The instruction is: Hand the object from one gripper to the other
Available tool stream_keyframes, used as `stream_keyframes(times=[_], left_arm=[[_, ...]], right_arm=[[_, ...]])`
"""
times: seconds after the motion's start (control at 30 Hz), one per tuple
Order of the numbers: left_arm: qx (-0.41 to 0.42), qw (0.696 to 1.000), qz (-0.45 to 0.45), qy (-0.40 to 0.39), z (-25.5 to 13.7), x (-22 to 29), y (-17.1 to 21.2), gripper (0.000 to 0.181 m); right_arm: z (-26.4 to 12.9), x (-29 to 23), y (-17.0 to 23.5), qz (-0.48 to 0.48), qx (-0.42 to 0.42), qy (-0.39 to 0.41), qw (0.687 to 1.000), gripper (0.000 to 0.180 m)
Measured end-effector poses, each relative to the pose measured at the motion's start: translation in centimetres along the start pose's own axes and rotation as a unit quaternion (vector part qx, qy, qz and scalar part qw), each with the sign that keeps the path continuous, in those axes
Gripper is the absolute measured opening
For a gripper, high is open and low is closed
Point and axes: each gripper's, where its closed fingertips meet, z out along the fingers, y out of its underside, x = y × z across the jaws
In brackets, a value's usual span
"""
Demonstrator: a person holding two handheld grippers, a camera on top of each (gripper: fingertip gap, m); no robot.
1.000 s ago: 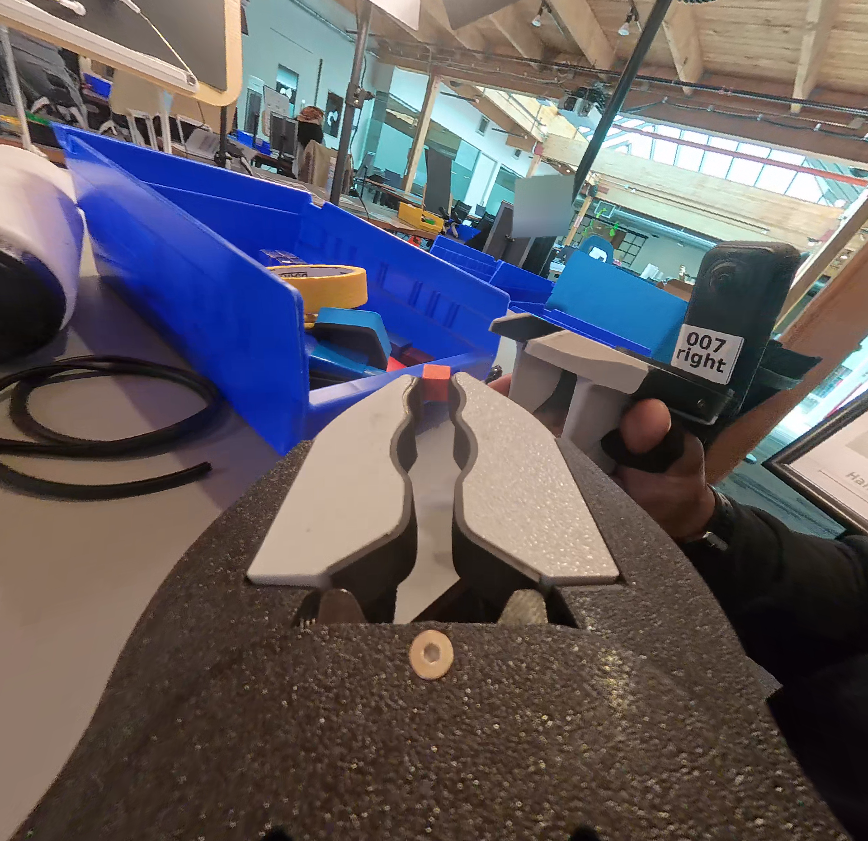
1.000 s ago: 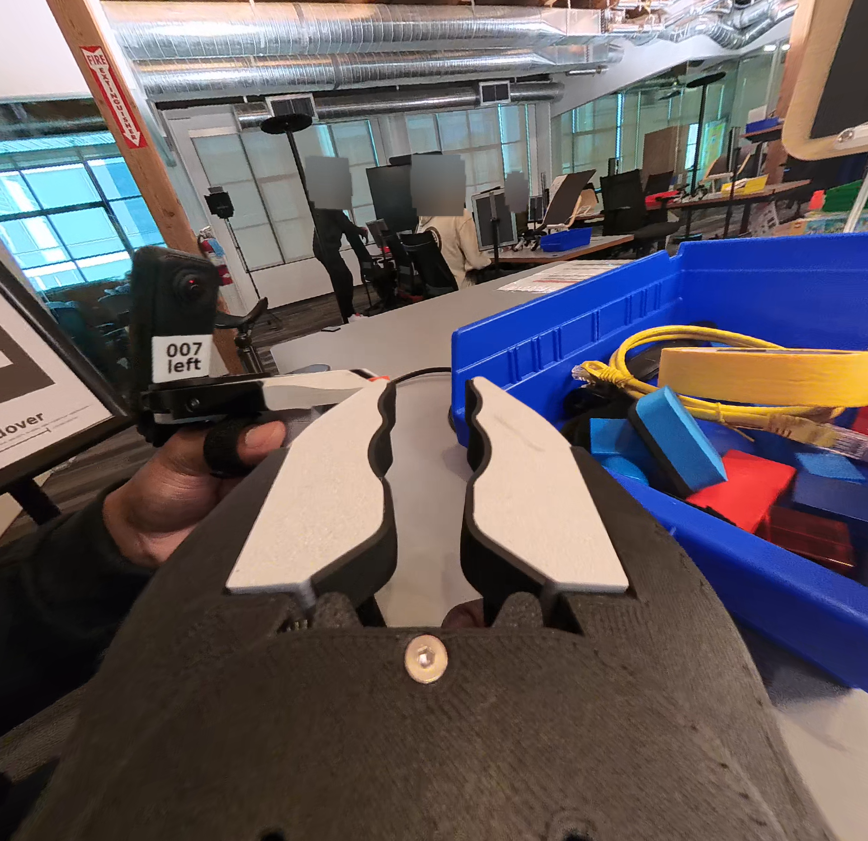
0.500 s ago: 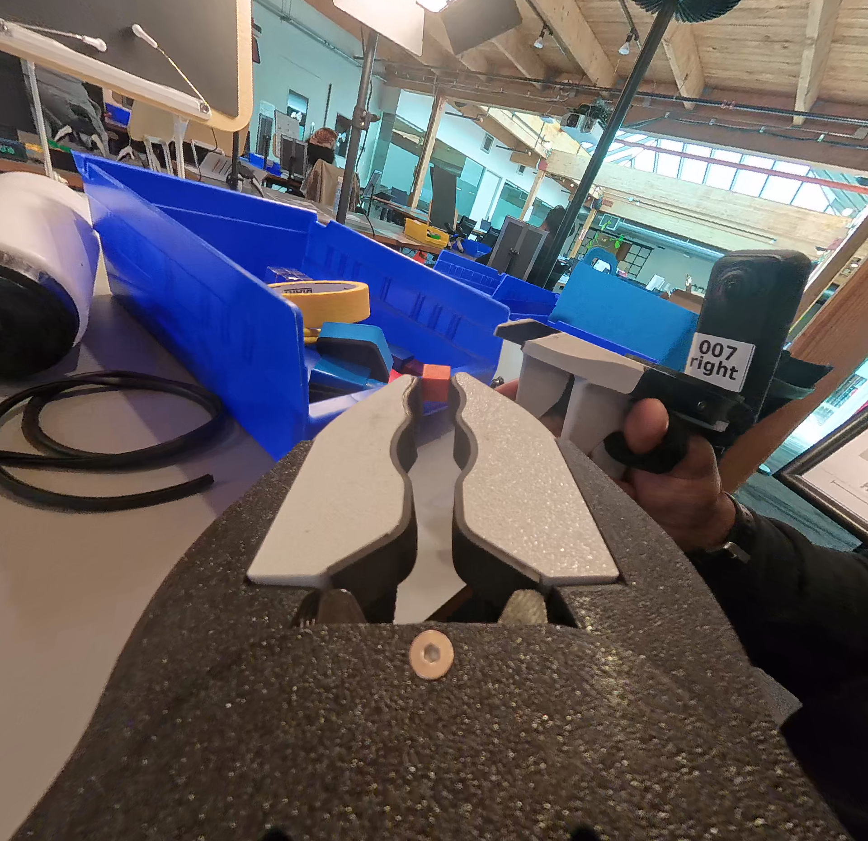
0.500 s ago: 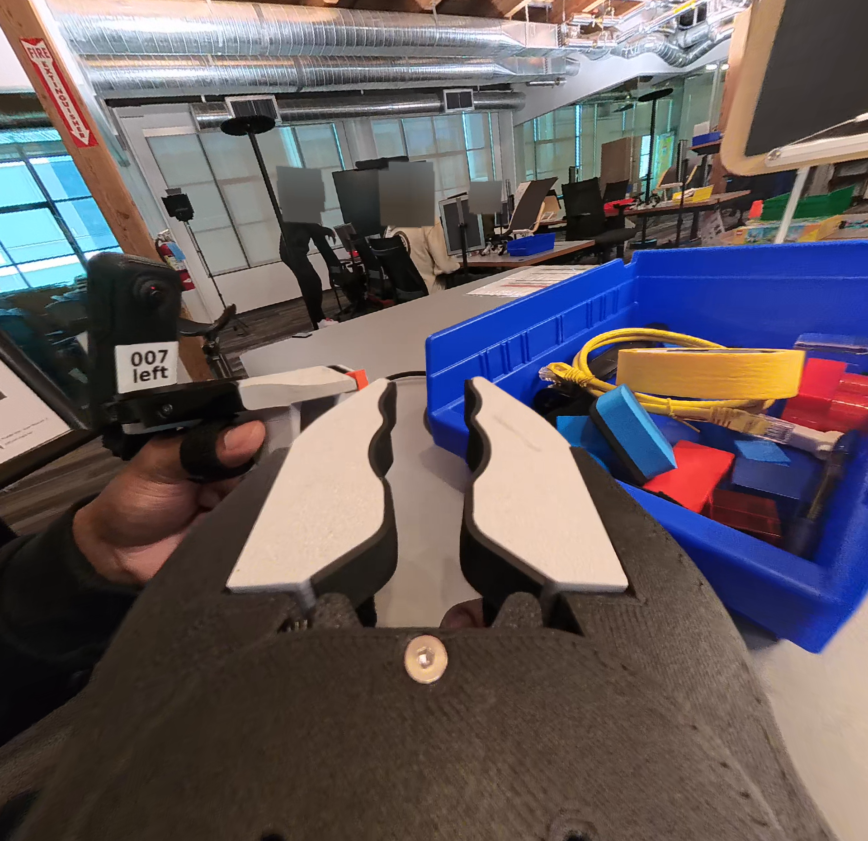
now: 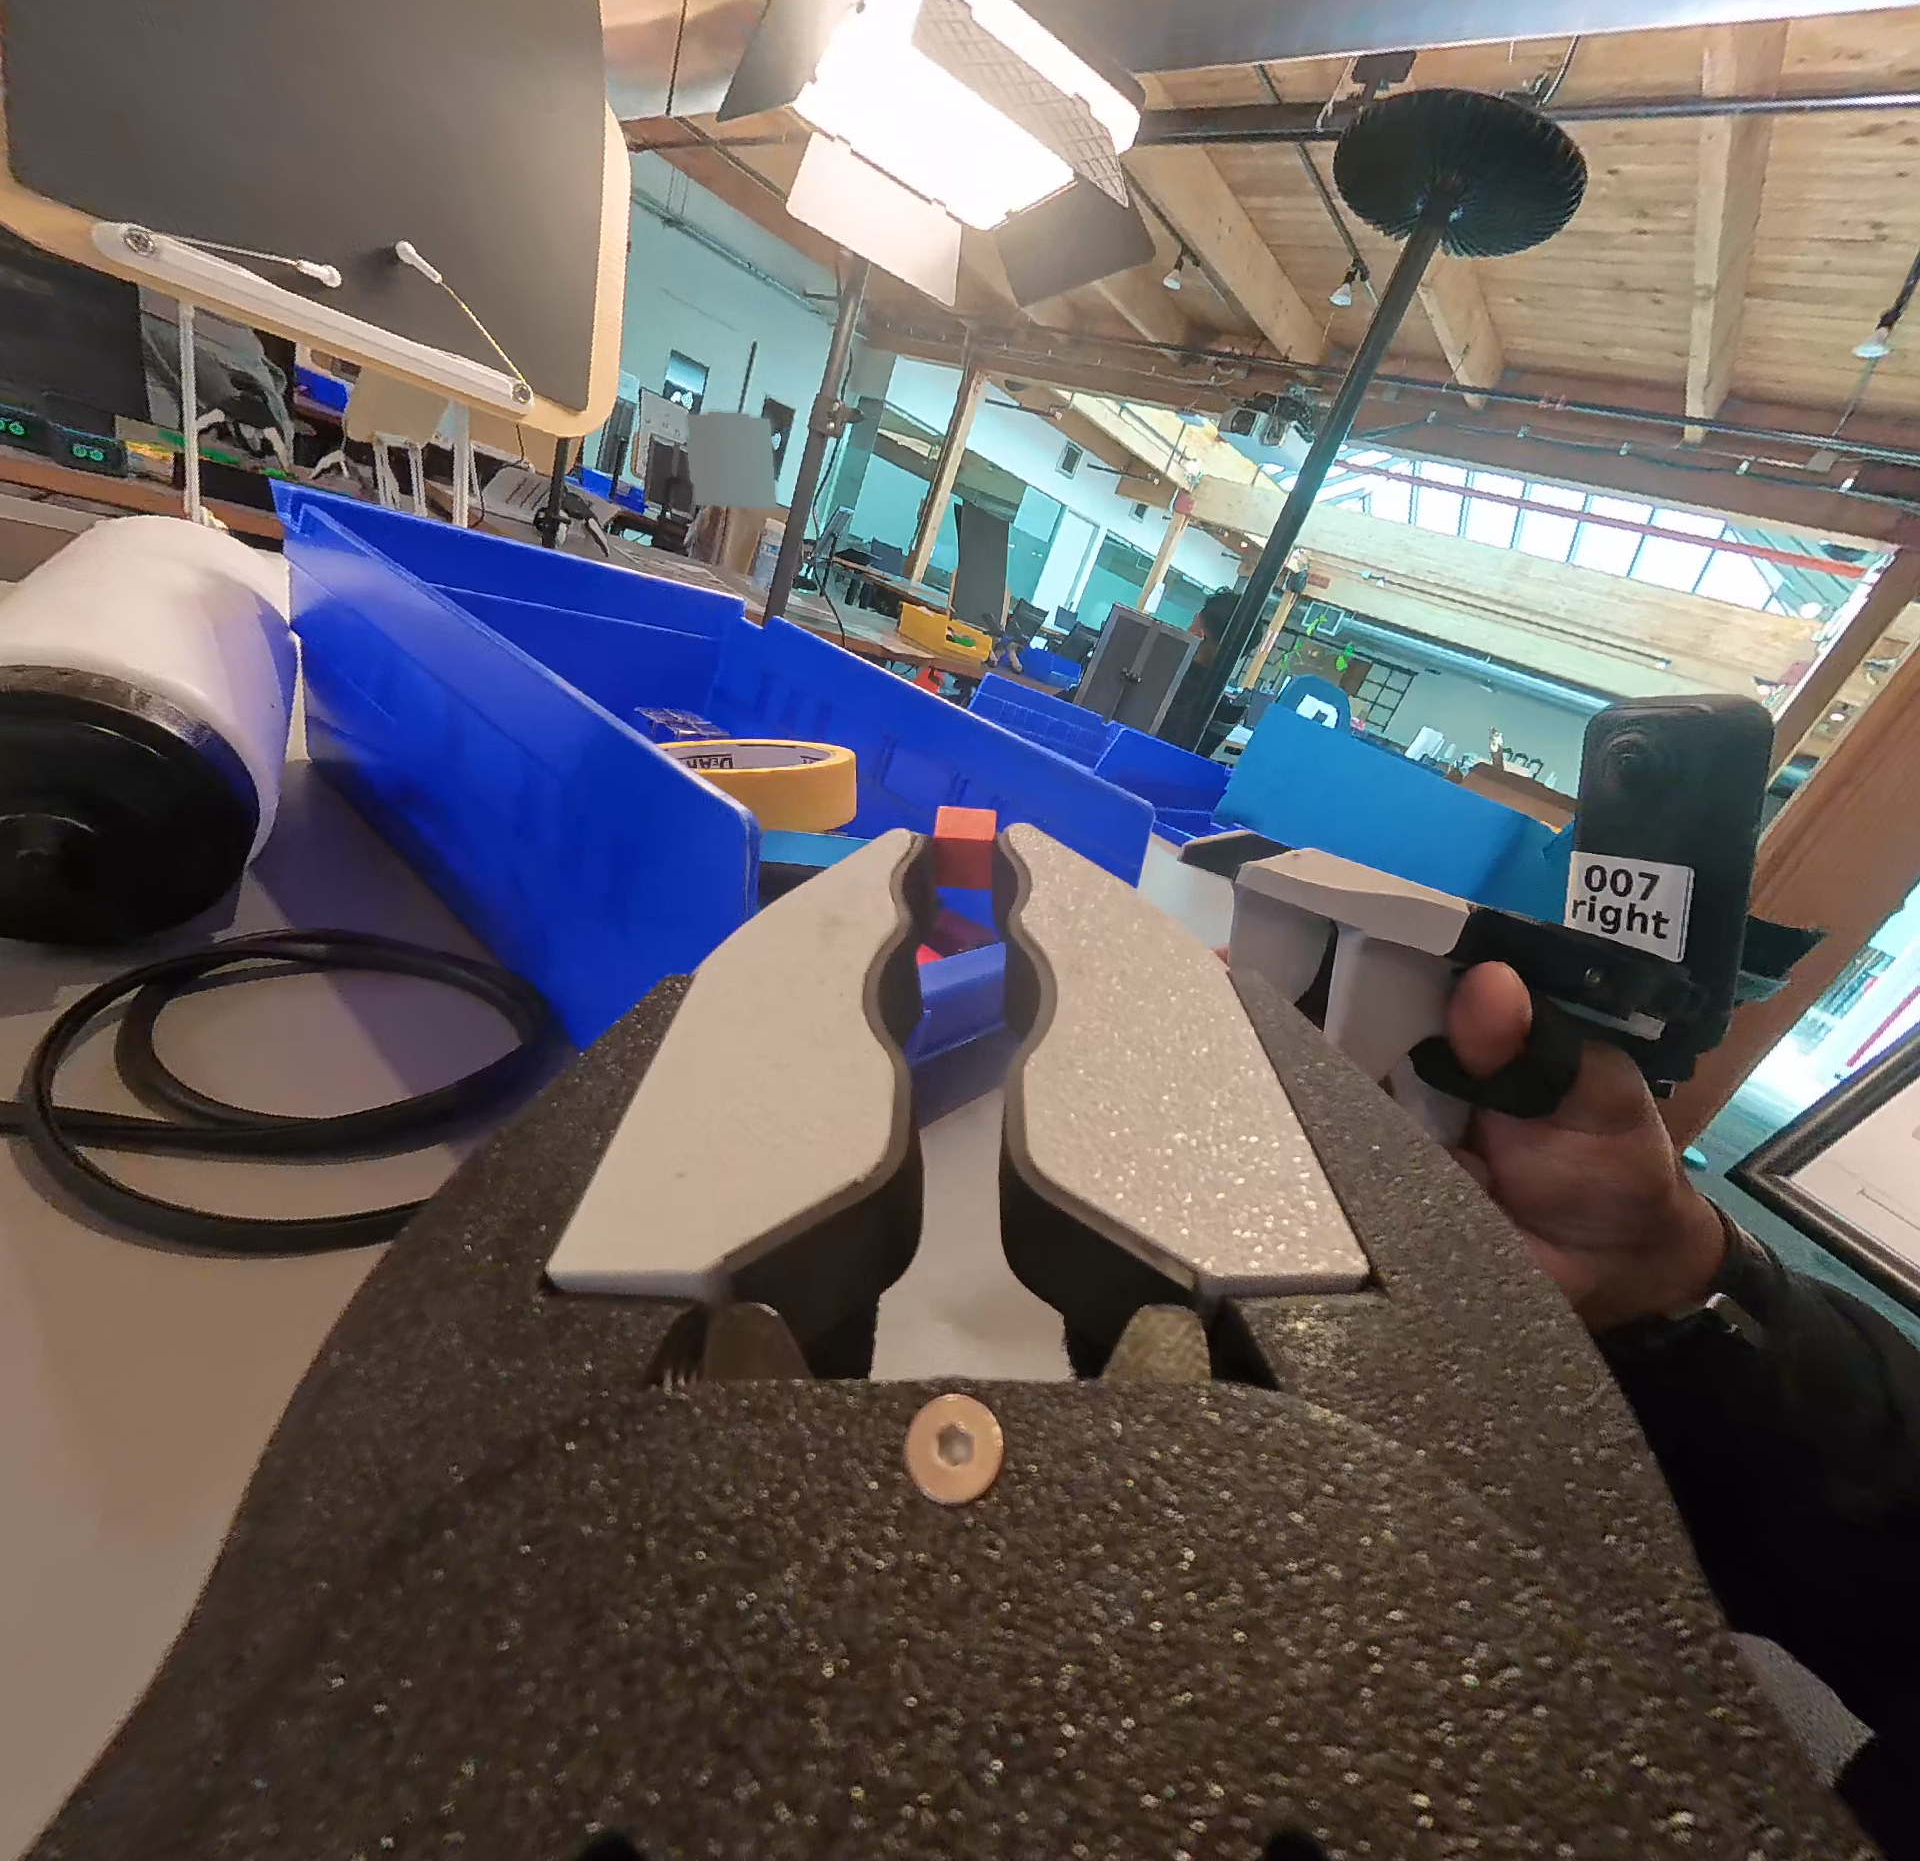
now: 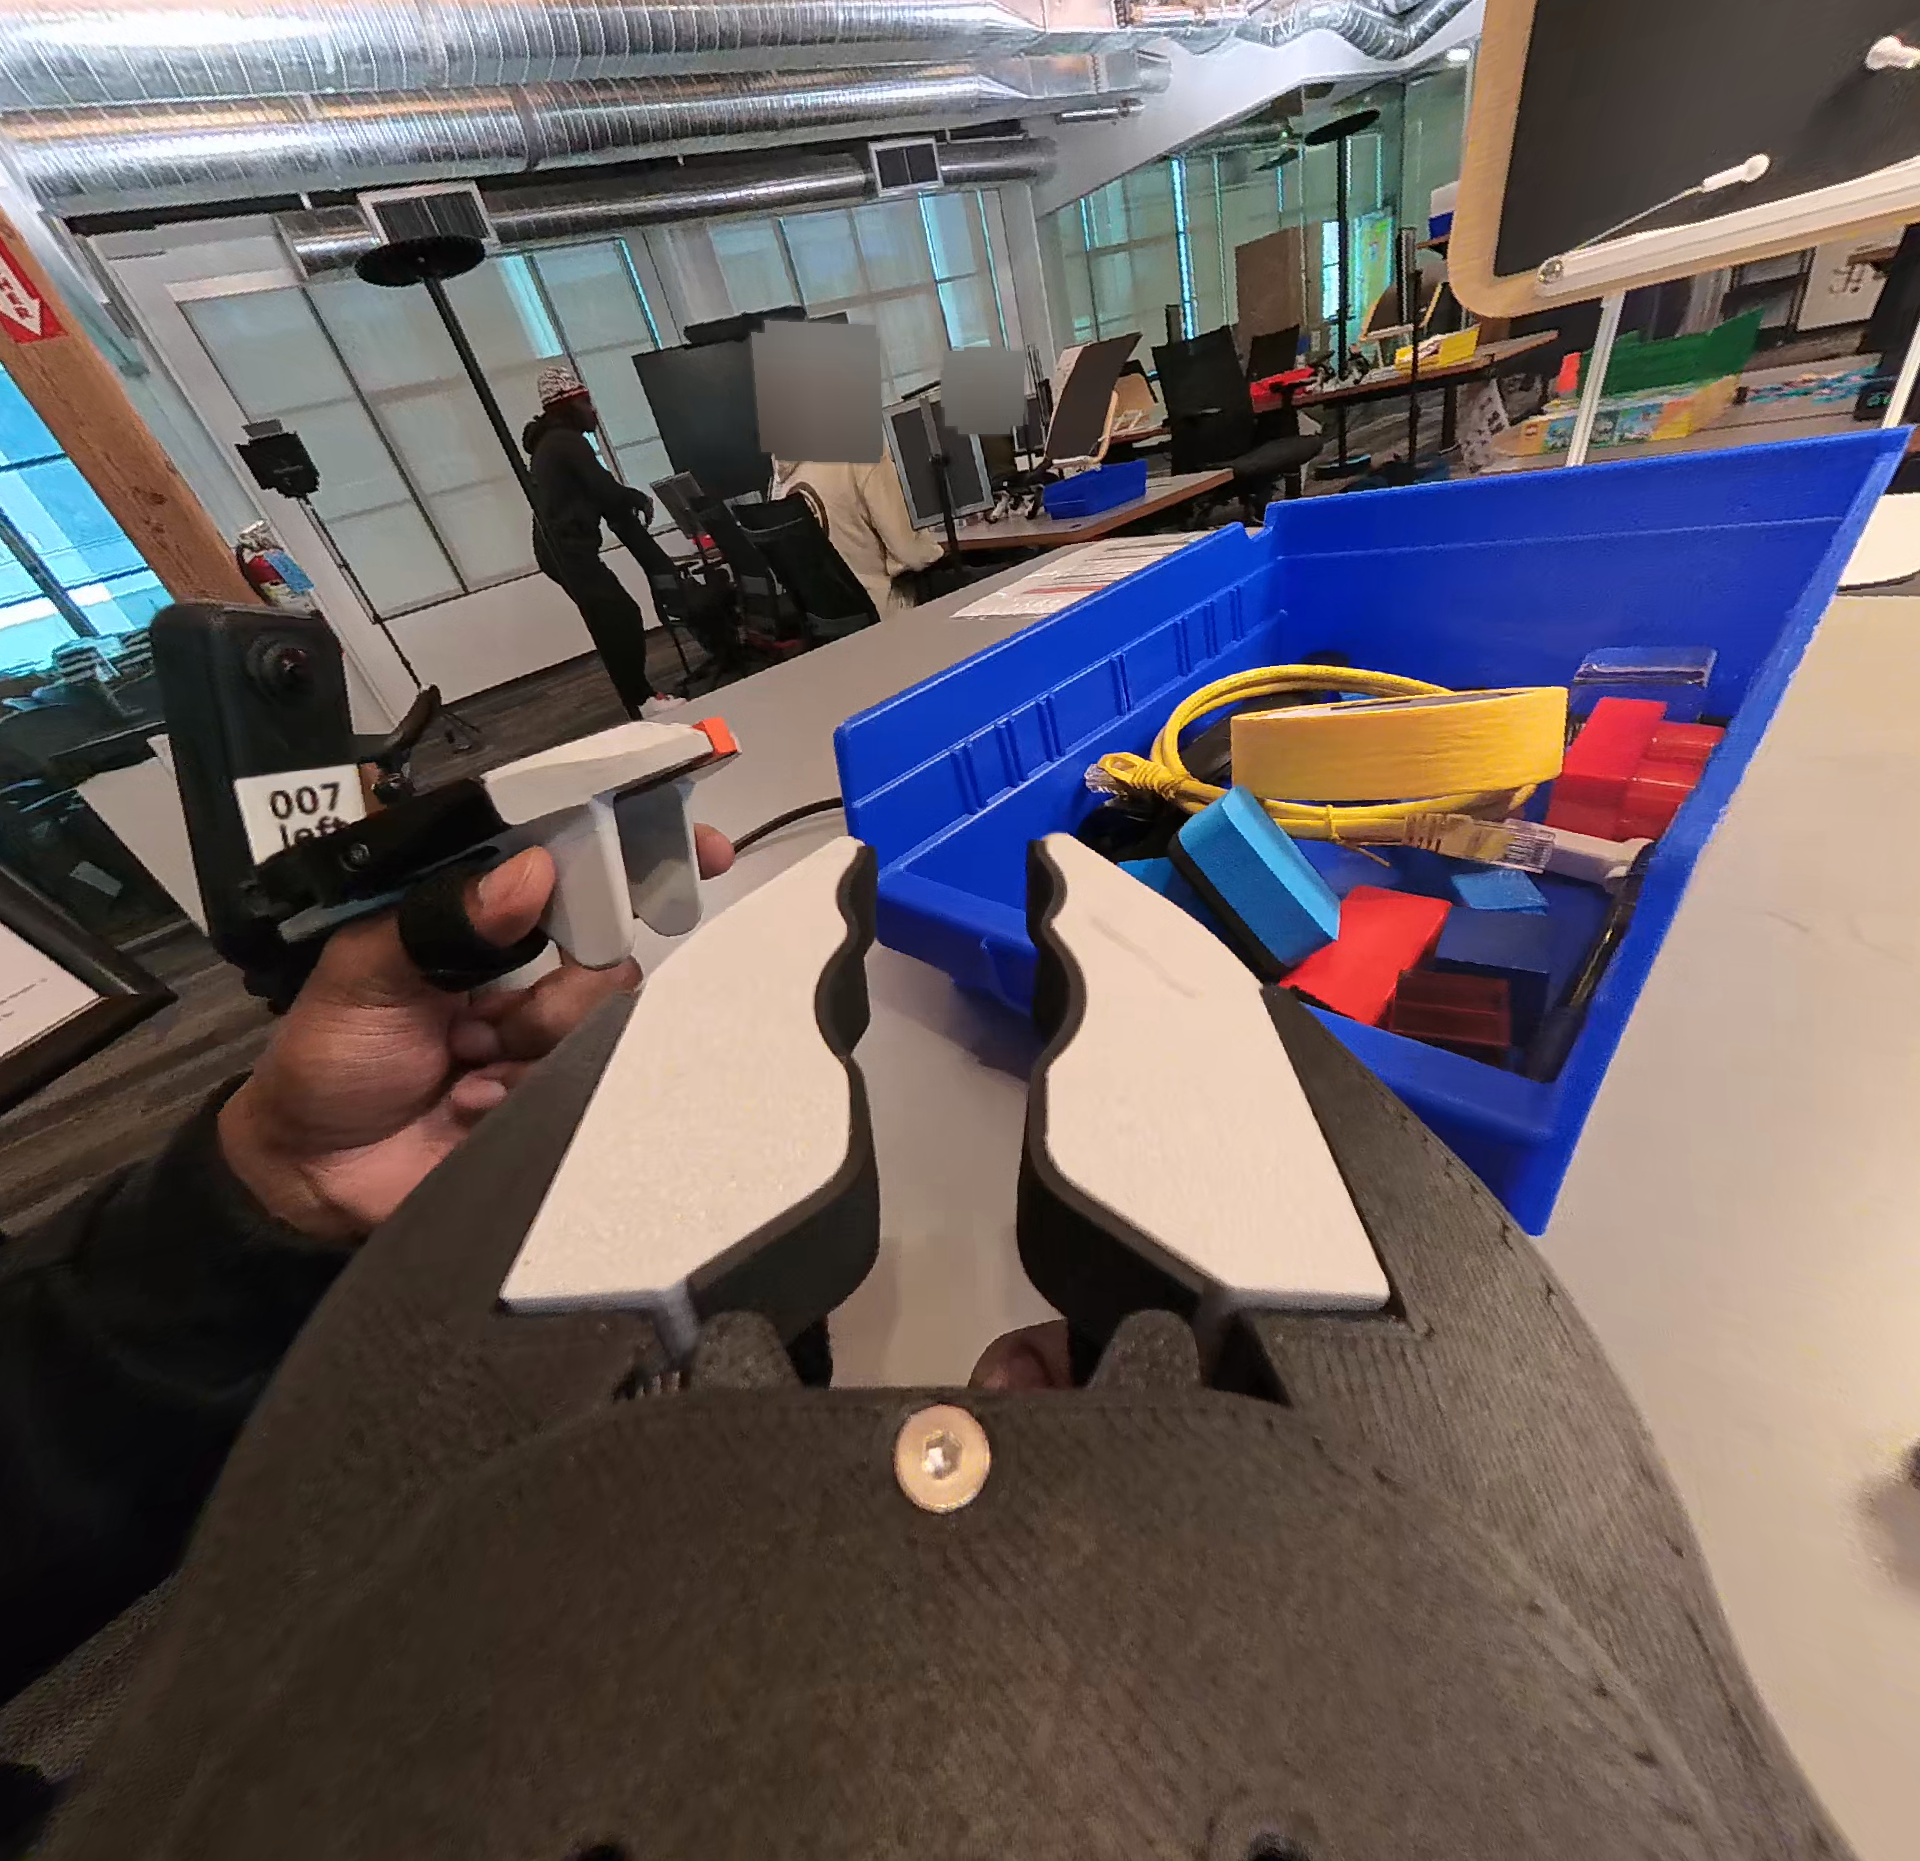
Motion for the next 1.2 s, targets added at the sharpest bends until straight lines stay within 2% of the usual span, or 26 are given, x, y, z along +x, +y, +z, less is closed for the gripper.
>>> stream_keyframes(times=[0.23, 0.53, 0.9, 1.2], left_arm=[[0.015, 1.0, -0.002, 0.005, -0.3, -0.1, -0.2, 0.011], [-0.046, 0.998, 0.008, -0.041, 1.7, -0.9, 1.1, 0.011], [-0.026, 0.999, -0.003, -0.027, 1.9, -0.7, 0.5, 0.011], [-0.028, 0.999, -0.01, -0.023, 2.4, -0.7, 0.6, 0.011]], right_arm=[[0.6, 0.8, 1.0, 0.012, -0.012, 0.006, 1.0, 0.028], [0.1, 1.1, 0.7, 0.023, 0.007, 0.002, 1.0, 0.028], [1.1, 1.2, 0.8, 0.06, -0.004, -0.018, 0.998, 0.031], [1.8, 1.2, -0.3, 0.118, 0.034, -0.054, 0.991, 0.031]])
